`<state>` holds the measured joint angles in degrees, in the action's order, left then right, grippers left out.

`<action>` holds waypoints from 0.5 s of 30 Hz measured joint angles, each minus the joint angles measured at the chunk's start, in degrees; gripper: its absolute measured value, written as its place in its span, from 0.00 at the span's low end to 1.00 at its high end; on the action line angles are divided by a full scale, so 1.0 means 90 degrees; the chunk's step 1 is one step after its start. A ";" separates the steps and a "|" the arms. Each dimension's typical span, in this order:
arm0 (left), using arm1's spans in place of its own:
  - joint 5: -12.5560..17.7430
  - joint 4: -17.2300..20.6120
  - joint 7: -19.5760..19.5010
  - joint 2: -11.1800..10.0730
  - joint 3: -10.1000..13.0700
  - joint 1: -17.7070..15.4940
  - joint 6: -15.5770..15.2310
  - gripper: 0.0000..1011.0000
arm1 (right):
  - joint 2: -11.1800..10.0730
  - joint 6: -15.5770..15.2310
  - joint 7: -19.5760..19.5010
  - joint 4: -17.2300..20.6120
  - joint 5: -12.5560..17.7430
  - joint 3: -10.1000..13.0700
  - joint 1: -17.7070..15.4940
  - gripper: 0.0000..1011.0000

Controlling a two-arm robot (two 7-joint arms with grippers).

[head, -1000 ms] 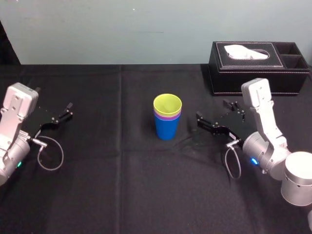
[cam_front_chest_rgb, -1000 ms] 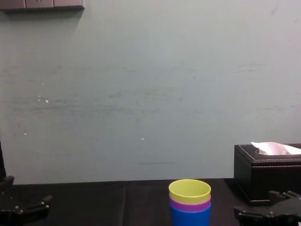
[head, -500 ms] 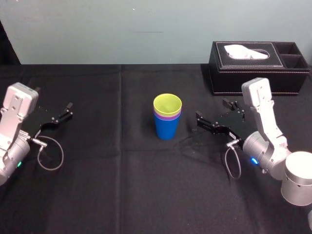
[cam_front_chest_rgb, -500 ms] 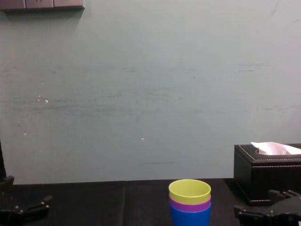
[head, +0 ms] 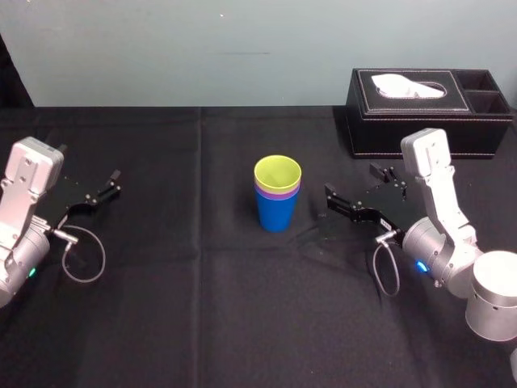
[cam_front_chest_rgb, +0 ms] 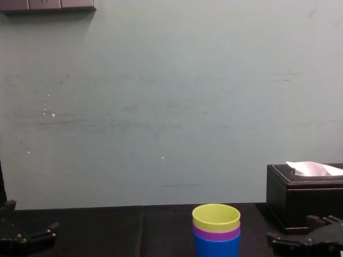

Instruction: Stack the three plastic cups sequentially using one hand.

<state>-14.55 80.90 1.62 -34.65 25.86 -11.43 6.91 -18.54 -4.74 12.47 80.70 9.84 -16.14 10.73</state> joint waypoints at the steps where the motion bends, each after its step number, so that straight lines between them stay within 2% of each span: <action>1: 0.0000 0.0000 0.0000 0.0000 0.0000 0.0000 0.0000 1.00 | 0.0000 0.0000 0.0000 0.0000 0.0000 0.0000 0.0000 0.99; 15: 0.0000 0.0000 0.0000 0.0000 0.0000 0.0000 0.0000 1.00 | 0.0000 0.0000 -0.0007 0.0001 0.0000 0.0000 0.0000 0.99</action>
<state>-14.55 80.90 1.62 -34.64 25.86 -11.43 6.91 -18.54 -4.74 12.40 80.71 9.84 -16.14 10.73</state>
